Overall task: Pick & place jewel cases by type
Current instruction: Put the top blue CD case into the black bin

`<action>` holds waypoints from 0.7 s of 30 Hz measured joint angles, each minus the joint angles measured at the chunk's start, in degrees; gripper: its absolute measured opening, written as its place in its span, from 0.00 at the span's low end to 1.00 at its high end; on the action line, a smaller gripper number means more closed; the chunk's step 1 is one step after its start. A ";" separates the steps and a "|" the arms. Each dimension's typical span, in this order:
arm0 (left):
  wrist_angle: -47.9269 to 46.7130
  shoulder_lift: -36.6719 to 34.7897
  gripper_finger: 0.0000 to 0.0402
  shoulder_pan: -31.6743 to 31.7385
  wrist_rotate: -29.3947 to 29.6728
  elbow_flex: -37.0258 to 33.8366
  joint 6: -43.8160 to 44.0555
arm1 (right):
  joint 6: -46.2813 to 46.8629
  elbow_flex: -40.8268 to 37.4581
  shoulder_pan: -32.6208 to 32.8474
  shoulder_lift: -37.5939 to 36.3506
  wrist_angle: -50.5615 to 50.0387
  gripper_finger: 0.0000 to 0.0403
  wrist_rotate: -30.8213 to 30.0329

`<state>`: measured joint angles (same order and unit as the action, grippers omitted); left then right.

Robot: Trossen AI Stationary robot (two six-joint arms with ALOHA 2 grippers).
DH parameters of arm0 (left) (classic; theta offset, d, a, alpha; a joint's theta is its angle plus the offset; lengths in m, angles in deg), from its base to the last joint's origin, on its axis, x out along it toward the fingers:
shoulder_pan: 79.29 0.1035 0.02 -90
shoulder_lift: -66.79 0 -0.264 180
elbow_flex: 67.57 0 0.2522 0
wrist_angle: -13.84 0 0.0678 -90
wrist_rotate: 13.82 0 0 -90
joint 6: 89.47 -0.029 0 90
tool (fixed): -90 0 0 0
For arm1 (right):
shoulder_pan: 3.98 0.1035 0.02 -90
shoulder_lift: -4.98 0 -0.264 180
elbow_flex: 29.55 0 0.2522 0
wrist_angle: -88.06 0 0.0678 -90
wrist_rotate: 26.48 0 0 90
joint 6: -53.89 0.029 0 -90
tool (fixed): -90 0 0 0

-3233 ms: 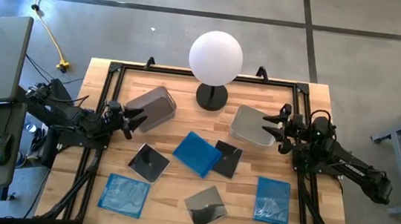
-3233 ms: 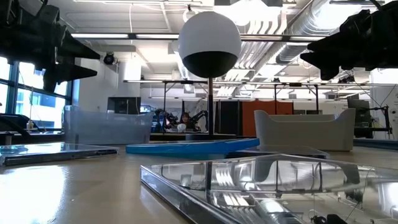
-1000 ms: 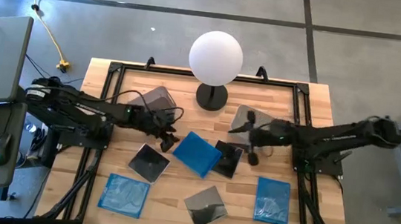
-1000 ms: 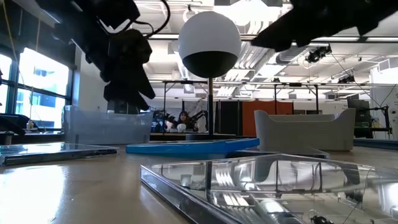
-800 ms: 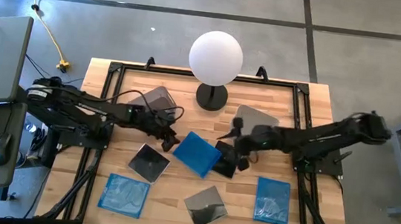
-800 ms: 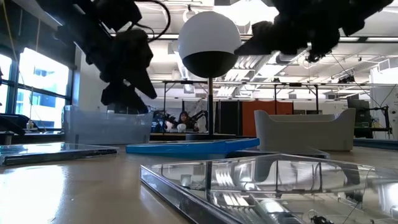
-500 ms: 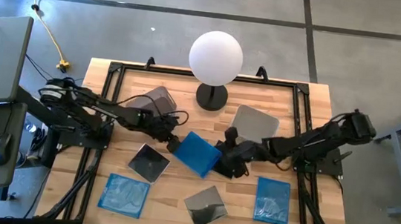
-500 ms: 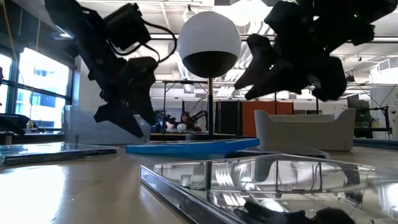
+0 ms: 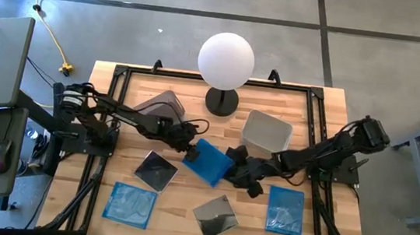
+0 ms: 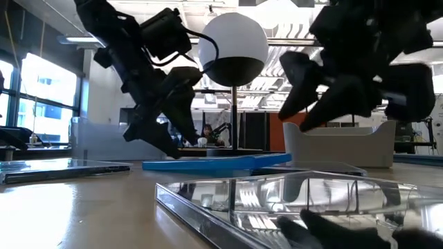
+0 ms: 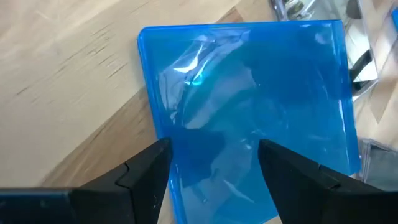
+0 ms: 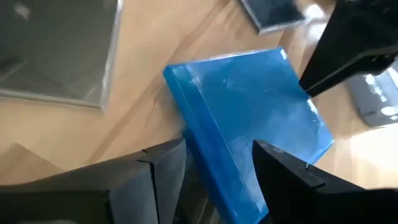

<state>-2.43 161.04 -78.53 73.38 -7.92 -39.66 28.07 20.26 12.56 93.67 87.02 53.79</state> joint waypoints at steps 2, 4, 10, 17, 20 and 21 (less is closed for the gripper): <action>-0.01 0.09 0.60 0.00 0.41 0.00 0.02 | -0.34 0.00 -0.14 2.09 0.43 0.45 -0.39; -0.05 0.09 0.60 0.00 0.55 0.00 0.38 | -2.03 0.00 -0.17 4.41 2.40 0.45 -1.75; -1.27 -1.03 0.60 0.00 -0.74 -0.22 0.56 | -4.65 2.61 -0.13 8.92 2.77 0.45 -5.55; -1.14 -3.14 0.60 0.02 -0.77 -0.14 -1.82 | -4.68 5.94 -0.09 9.94 -2.48 0.45 -6.79; -4.85 -3.14 0.60 0.02 -1.13 -0.15 -1.84 | -4.68 6.23 -0.09 9.96 -3.92 0.45 -6.77; -6.33 -3.14 0.60 0.02 -0.82 -0.15 -1.63 | -4.68 6.25 -0.11 9.96 -3.81 0.45 -6.57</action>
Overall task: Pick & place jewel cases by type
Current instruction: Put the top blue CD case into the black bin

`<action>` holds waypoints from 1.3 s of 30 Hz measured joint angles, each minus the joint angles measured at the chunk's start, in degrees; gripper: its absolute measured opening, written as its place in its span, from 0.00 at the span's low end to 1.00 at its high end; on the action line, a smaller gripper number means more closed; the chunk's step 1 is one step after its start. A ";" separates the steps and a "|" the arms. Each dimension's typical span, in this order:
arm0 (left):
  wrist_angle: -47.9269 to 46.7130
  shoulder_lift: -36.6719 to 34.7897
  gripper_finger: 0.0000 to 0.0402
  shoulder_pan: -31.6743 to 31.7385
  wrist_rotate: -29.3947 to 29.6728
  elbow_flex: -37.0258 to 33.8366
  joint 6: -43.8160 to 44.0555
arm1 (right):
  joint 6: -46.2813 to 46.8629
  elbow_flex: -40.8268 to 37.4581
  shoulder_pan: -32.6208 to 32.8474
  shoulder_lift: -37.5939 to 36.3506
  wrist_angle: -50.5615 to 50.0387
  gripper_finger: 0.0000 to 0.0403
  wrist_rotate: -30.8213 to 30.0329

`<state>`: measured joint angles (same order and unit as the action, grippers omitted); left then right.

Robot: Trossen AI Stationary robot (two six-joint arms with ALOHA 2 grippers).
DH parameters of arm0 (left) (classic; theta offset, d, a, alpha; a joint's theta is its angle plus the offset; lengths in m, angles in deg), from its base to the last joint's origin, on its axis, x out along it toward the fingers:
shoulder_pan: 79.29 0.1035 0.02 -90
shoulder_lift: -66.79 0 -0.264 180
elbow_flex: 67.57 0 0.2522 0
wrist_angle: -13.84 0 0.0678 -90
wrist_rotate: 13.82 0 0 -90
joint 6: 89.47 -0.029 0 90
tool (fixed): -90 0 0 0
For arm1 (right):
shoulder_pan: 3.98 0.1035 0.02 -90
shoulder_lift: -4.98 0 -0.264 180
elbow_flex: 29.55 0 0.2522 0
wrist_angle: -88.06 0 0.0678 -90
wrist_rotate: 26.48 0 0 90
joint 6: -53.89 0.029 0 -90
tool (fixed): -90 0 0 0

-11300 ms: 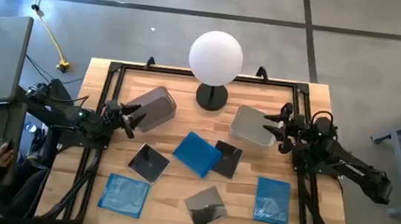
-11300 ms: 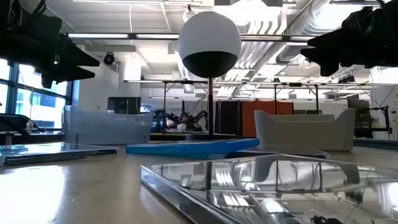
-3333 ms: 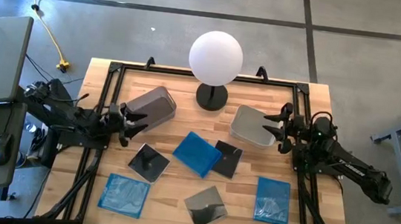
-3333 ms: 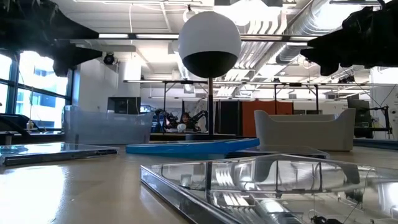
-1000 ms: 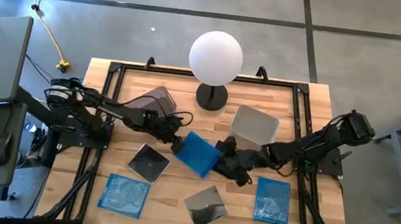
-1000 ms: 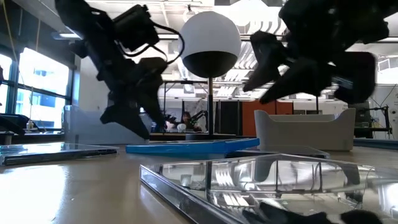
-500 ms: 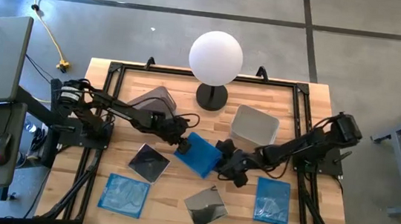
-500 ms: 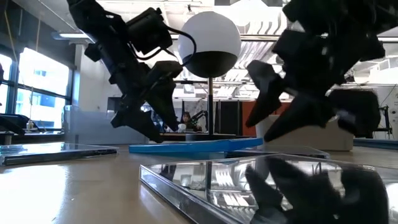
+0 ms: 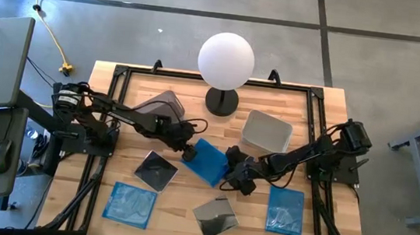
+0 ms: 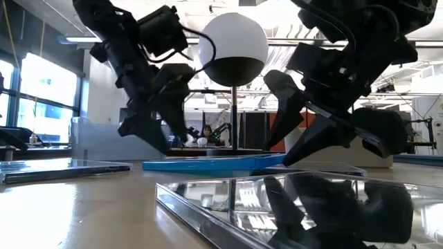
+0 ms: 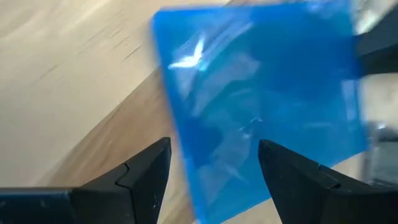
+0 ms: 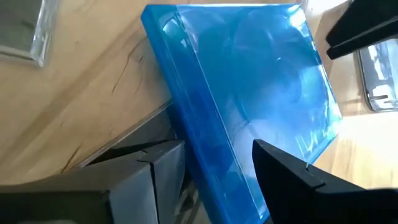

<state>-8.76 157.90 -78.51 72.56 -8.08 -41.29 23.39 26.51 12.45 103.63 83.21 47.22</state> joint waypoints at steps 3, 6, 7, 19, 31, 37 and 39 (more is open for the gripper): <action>-3.81 0.25 0.60 -0.02 2.57 0.00 0.12 | -0.32 0.00 0.07 0.00 0.27 0.45 0.13; -3.63 0.31 0.60 -0.02 2.97 0.00 0.22 | -2.78 0.02 0.07 0.00 0.31 0.45 0.14; -3.16 0.31 0.60 -0.02 2.92 0.00 0.20 | -3.55 0.01 0.07 0.00 0.33 0.45 0.15; 5.48 5.23 0.60 -0.02 -1.89 -0.48 1.04 | -5.99 0.00 0.07 0.00 0.98 0.45 0.70; 12.20 7.34 0.60 0.07 -5.55 -0.48 1.62 | -10.48 -0.04 0.18 0.00 1.61 0.45 3.73; 12.16 7.37 0.60 0.00 -5.08 -0.42 1.62 | -10.99 0.09 2.83 -0.02 -1.31 0.45 -1.99; 12.23 7.39 0.60 0.00 -5.08 -0.42 1.62 | -10.43 0.11 4.21 -0.04 -2.90 0.45 -5.82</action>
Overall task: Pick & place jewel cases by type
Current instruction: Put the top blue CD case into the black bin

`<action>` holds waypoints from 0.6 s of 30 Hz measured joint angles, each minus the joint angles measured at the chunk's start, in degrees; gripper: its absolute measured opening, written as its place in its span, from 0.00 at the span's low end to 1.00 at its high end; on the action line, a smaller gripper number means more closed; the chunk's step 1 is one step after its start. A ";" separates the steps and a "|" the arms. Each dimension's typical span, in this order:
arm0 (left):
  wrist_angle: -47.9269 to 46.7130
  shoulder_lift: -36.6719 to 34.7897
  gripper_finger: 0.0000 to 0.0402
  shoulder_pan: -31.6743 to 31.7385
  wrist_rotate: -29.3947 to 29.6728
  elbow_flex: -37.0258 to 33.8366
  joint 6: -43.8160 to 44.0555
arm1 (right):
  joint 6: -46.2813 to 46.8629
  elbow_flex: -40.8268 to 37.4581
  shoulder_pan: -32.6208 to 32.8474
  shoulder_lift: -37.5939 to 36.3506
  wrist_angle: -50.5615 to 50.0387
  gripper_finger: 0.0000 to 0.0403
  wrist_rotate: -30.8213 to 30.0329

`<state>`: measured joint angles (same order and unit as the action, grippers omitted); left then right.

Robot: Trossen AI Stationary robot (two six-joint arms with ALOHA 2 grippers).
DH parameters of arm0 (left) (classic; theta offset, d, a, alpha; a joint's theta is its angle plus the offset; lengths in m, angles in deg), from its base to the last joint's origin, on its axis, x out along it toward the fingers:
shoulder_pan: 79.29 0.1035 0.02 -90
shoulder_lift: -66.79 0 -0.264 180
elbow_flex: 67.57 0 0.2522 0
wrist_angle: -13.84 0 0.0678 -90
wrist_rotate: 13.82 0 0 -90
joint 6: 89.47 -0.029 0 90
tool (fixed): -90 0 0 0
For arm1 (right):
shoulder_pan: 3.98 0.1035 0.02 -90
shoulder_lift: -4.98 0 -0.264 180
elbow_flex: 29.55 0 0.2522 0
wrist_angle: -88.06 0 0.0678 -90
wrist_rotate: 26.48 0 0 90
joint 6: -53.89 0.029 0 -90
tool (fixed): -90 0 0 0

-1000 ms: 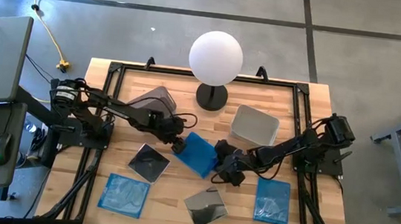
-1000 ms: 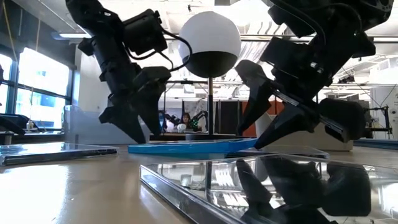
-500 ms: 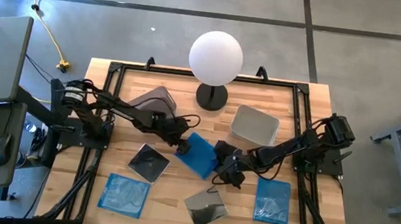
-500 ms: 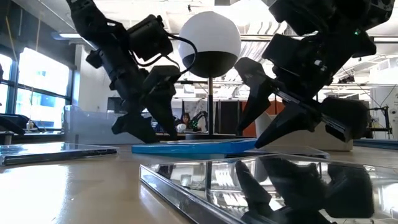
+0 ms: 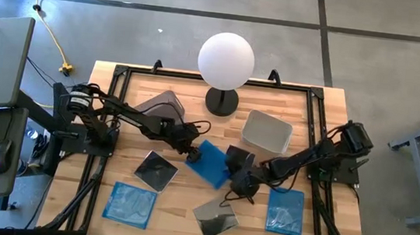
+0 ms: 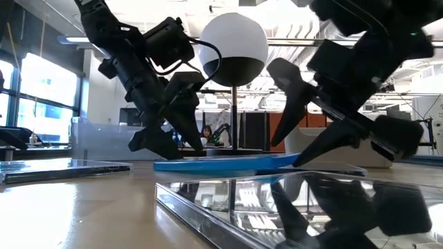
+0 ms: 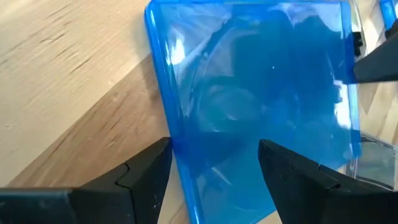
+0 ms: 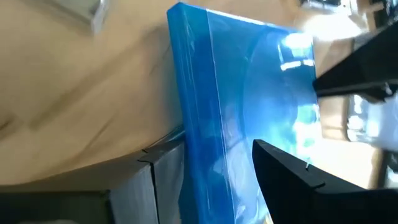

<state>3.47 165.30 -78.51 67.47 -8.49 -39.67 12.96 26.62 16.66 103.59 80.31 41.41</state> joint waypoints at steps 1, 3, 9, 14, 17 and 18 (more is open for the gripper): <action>-0.01 0.02 0.60 0.00 0.00 0.00 0.00 | 1.31 0.00 0.63 -0.02 -0.60 0.45 -1.57; -0.01 0.02 0.60 -0.02 0.00 0.00 0.12 | 4.50 0.00 1.84 -0.02 -0.88 0.45 -2.78; -0.06 0.02 0.60 -0.02 0.02 0.00 1.21 | 5.92 -0.04 5.65 -0.02 -0.57 0.45 -2.94; 0.05 0.06 0.60 -0.02 0.07 0.00 1.70 | 3.15 -0.15 6.41 0.00 -0.01 0.45 -7.27; 0.07 0.06 0.60 -0.02 0.12 -0.02 2.62 | 2.07 -0.15 5.79 0.02 2.36 0.45 -8.83; 0.08 0.06 0.60 -0.02 0.15 -0.02 2.93 | 2.17 -0.15 5.53 0.02 3.43 0.45 -8.78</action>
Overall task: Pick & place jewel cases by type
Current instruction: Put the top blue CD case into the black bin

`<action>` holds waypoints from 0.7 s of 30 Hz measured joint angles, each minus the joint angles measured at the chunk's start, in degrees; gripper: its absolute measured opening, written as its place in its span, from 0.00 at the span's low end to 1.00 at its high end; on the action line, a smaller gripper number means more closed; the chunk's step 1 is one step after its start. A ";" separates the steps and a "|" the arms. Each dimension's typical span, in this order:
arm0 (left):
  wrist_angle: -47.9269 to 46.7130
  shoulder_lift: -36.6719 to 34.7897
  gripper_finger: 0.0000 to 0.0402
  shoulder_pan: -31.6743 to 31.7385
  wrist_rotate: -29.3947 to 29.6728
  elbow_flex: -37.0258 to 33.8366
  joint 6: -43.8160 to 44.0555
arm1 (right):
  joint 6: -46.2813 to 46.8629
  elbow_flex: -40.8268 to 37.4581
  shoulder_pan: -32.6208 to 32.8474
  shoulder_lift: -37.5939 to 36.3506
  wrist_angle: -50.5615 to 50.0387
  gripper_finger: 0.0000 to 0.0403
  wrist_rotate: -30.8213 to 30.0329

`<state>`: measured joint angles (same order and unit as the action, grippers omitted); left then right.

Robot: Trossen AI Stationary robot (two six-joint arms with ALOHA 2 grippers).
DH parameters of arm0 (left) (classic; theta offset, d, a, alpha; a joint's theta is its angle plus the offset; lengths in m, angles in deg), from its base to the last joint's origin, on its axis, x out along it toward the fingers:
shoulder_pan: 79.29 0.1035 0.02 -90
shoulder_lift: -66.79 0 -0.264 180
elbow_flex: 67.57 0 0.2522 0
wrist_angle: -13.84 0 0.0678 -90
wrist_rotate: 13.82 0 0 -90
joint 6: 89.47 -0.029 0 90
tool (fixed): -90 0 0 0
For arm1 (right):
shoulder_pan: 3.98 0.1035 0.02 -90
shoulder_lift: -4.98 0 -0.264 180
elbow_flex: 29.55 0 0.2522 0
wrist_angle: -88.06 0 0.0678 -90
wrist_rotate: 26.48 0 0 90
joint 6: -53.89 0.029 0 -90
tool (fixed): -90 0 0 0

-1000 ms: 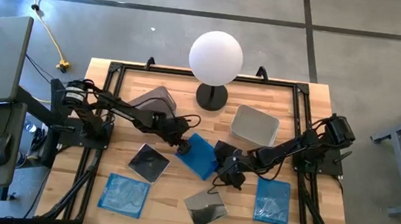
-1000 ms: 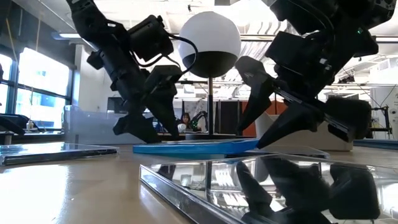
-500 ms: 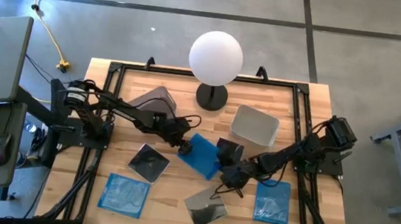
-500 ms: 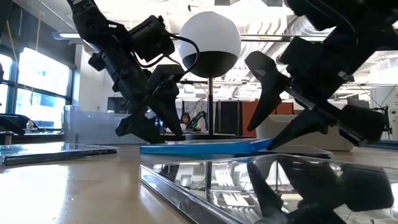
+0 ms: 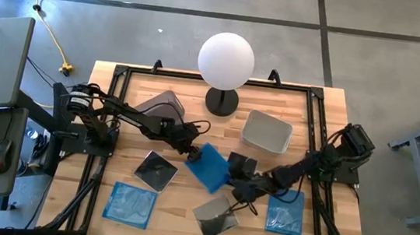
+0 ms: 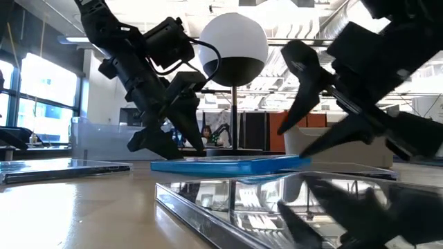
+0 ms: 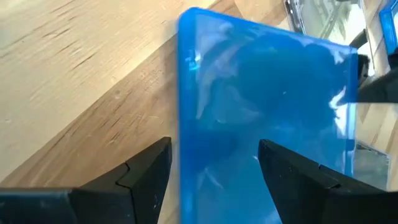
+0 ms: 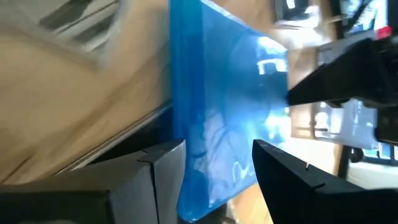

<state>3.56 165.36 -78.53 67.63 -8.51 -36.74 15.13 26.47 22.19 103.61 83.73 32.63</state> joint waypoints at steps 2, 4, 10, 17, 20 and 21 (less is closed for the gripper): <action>0.01 0.00 0.60 0.00 0.02 0.00 0.09 | -0.11 0.00 -0.36 0.00 1.18 0.45 1.41; 0.01 0.00 0.60 0.00 0.02 0.00 0.09 | -0.55 0.00 -0.42 0.00 1.17 0.45 1.92; 0.00 0.00 0.60 -0.02 0.04 -0.04 0.10 | 1.03 0.00 2.85 -0.58 -1.01 0.45 -3.00; 0.63 0.02 0.60 -0.02 0.15 -0.09 1.58 | 3.92 0.00 3.28 -0.04 0.56 0.45 6.10; 1.18 0.07 0.60 -0.43 0.28 -0.11 1.80 | 2.80 0.00 1.45 1.46 4.41 0.45 5.90; 1.27 0.07 0.60 -0.50 0.48 -0.11 1.81 | 2.05 0.00 0.96 2.10 6.18 0.45 6.14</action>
<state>4.83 165.42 -79.03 68.11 -8.62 -34.93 17.18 26.47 23.14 105.71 89.91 38.76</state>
